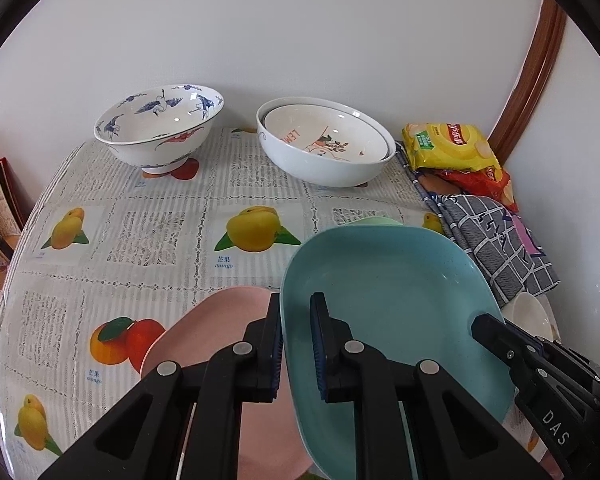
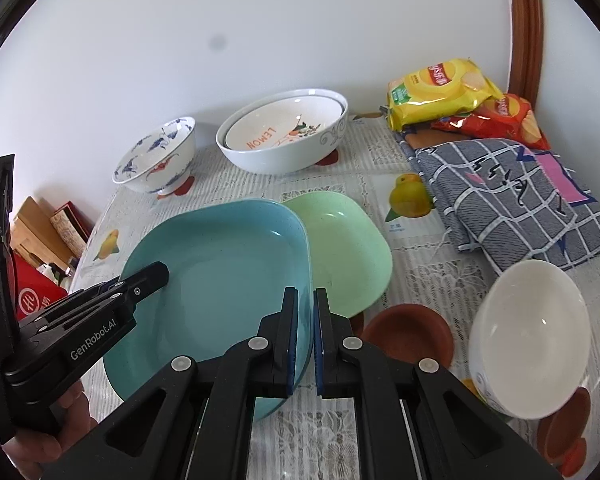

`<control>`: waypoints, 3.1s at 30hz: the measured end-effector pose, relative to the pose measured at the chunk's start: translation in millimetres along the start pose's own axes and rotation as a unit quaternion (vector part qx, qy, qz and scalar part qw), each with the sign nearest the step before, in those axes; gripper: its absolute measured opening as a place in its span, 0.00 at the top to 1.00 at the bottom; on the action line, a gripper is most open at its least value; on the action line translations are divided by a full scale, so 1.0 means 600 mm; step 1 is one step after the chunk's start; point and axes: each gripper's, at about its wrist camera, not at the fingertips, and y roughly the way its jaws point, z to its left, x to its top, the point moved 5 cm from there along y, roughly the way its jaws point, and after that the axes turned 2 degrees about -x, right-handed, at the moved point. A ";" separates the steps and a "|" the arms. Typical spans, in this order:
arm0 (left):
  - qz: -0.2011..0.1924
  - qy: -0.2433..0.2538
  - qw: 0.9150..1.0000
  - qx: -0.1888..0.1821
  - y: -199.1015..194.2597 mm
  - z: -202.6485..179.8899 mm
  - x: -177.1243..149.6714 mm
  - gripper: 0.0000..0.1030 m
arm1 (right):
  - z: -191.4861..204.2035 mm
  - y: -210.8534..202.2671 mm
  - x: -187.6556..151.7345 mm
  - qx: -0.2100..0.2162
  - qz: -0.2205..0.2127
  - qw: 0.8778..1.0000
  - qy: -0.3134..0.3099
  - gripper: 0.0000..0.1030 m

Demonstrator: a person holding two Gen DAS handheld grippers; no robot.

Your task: Organize plates and bowls

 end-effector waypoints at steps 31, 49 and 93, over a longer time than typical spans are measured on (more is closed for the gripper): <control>-0.037 -0.002 0.999 -0.002 -0.122 -0.002 -0.062 0.87 | 0.021 -0.129 -0.055 0.009 -0.045 0.999 0.012 0.93; -0.034 -0.030 0.999 0.016 -0.116 0.061 -0.073 0.87 | 0.079 -0.092 -0.062 0.017 -0.029 0.999 -0.012 0.93; 0.026 -0.085 0.995 0.047 -0.012 0.166 -0.115 0.88 | 0.138 0.075 -0.094 0.021 0.057 0.997 -0.054 0.90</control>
